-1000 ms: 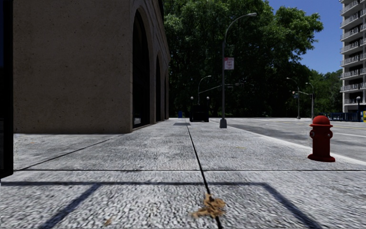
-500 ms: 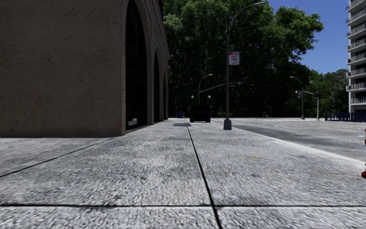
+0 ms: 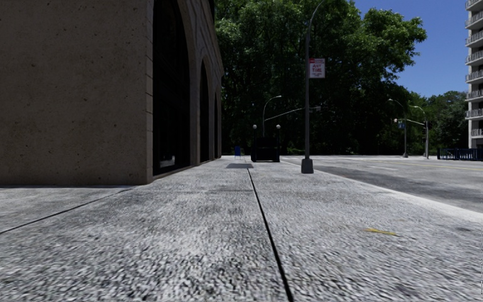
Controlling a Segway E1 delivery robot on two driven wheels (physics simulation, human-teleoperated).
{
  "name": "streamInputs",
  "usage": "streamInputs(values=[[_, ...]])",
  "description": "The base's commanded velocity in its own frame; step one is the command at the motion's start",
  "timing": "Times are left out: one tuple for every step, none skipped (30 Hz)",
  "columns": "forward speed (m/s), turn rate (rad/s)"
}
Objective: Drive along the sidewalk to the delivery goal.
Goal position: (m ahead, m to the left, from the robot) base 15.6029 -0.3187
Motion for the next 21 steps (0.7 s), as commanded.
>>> streamInputs(values=[[2.0, 0.0], [2.0, 0.0], [2.0, 0.0], [2.0, 0.0], [2.0, 0.0], [2.0, 0.0], [2.0, 0.0], [2.0, 0.0], [2.0, 0.0], [2.0, 0.0], [2.0, 0.0], [2.0, 0.0], [2.0, 0.0], [2.0, 0.0], [2.0, 0.0], [2.0, 0.0], [2.0, 0.0], [2.0, 0.0], [2.0, 0.0], [2.0, 0.0], [2.0, 0.0]])
